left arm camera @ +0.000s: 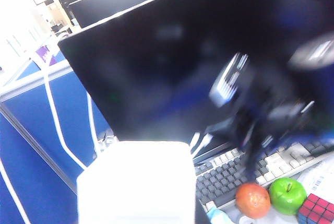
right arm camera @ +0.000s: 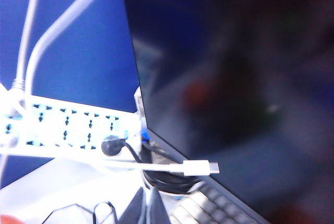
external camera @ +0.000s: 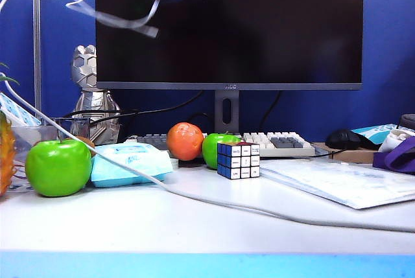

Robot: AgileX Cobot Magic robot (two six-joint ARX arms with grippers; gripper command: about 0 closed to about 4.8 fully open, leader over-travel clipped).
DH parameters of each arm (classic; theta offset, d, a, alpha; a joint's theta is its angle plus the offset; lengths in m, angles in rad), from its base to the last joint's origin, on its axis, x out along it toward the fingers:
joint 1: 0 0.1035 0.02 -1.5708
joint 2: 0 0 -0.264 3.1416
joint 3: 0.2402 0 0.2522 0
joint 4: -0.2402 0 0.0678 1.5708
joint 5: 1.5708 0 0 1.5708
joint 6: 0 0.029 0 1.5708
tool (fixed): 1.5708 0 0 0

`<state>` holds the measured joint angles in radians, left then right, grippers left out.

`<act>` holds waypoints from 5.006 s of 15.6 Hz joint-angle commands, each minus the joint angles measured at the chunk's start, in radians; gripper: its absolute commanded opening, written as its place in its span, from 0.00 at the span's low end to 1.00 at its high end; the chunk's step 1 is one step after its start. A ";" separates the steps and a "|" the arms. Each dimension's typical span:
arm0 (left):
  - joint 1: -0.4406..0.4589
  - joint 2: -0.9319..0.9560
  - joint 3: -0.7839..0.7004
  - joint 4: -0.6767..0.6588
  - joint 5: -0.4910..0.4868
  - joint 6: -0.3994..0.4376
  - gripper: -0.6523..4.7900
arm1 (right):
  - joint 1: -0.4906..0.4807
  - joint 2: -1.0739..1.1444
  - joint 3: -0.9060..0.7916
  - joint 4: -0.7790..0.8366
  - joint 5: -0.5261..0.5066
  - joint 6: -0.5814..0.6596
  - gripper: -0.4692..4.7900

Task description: Pick up the Type-C charging cable and the charging base, insert one end of the Type-C charger into the corresponding slot on the base, and finally place the plugged-in charger back on the table.

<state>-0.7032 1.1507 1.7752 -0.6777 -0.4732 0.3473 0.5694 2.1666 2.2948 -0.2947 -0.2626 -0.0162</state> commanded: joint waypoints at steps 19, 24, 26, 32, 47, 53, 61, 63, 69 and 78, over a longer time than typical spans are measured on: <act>0.000 -0.005 0.006 0.029 0.005 -0.011 0.11 | -0.010 -0.569 0.003 -0.760 0.227 -0.385 0.08; 0.000 -0.005 0.006 0.029 0.006 -0.011 0.11 | -0.010 -0.443 0.002 -0.973 0.239 -0.385 0.08; 0.000 -0.005 0.006 0.029 0.005 -0.011 0.11 | -0.010 -0.372 0.002 -1.037 0.234 -0.385 0.08; 0.000 -0.005 0.006 0.029 0.005 -0.010 0.11 | -0.010 -0.200 -0.071 -1.087 0.141 -0.376 0.08; 0.000 -0.005 0.006 0.028 0.005 -0.010 0.11 | -0.008 -0.169 -0.143 -1.086 0.330 -0.317 0.78; 0.000 -0.005 0.006 0.028 0.005 -0.010 0.11 | -0.053 -0.169 -0.145 -1.089 0.388 -0.382 0.77; 0.000 -0.005 0.006 0.028 0.005 -0.010 0.11 | -0.174 -0.166 -0.285 -1.084 0.103 -0.610 0.71; 0.000 -0.005 0.006 0.028 0.005 -0.011 0.11 | -0.185 -0.163 -0.403 -1.011 0.115 -0.702 0.56; 0.000 -0.005 0.005 0.019 0.005 -0.011 0.11 | -0.185 -0.156 -0.545 -0.702 0.213 -0.695 0.48; 0.000 -0.005 0.005 0.010 0.005 -0.011 0.11 | -0.189 -0.027 -0.545 -0.665 0.356 -0.691 0.45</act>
<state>-0.7032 1.1507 1.7752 -0.6933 -0.4717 0.3405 0.3801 2.1380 1.7470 -0.9588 0.0822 -0.7124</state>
